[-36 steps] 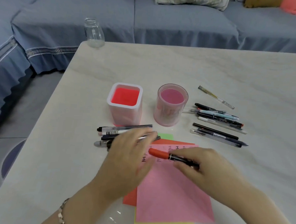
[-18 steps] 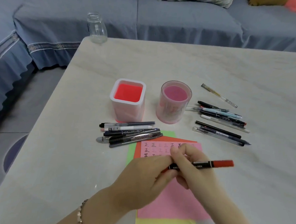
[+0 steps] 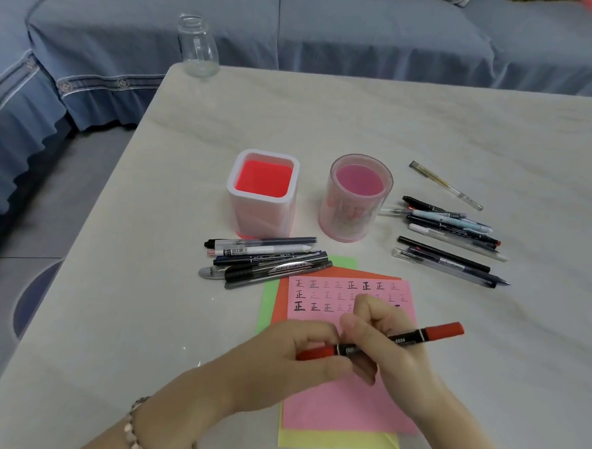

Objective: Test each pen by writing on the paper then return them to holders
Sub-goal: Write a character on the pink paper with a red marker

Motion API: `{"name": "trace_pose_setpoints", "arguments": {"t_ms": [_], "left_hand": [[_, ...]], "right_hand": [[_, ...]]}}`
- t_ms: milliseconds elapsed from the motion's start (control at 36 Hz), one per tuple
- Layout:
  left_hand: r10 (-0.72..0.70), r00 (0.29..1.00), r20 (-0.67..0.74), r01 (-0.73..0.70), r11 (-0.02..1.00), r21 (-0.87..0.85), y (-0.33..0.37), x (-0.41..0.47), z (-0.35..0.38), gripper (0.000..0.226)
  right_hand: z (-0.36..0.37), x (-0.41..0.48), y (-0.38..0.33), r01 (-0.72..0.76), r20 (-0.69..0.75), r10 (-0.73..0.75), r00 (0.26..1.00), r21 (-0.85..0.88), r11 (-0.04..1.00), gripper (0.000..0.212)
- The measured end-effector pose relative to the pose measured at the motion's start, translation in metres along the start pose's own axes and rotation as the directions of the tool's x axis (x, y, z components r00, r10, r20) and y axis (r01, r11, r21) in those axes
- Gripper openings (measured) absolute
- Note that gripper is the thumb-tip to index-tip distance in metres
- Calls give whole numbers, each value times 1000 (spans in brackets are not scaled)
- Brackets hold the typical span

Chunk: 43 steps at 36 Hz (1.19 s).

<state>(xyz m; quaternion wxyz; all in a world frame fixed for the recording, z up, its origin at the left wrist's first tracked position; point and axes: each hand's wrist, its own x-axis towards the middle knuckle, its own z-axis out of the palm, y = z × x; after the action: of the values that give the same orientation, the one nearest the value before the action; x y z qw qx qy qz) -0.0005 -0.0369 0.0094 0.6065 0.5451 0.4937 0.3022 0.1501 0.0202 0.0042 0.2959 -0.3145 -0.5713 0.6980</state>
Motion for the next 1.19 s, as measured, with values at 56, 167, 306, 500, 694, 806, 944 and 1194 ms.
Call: {"name": "trace_pose_setpoints", "arguments": {"t_ms": [56,167,306,500,694,806,944,1194], "left_hand": [[47,976,-213,22,950,311,-8,-3,-4,10],[120,789,-603,272,811,517,-32,-9,-17,10],[374,702,-606,374,530,761,-72,-13,-37,19],[560,679,-475,112,560,821,-82,-5,-19,28],[457,864,-212,5,414,910,-97,-3,-4,38],[451,868,-207,15,392,920,-95,0,3,41],[454,865,-213,16,400,916,-92,9,12,40],[403,907,-122,-92,474,876,-93,1,-4,36]], "right_hand": [[-3,3,3,9,-174,-16,985,-41,999,29],[-14,1,6,-26,-423,-4,906,-66,997,31],[-20,-6,12,-61,-514,13,857,-76,995,37],[-18,-9,11,-75,-563,36,826,-47,996,37],[-21,-9,14,-89,-599,22,800,-81,993,37],[-22,-6,17,-92,-618,10,786,-102,991,32],[-18,0,26,-105,-606,16,795,-111,988,31],[0,10,31,-74,-577,20,816,-71,995,12]]}}
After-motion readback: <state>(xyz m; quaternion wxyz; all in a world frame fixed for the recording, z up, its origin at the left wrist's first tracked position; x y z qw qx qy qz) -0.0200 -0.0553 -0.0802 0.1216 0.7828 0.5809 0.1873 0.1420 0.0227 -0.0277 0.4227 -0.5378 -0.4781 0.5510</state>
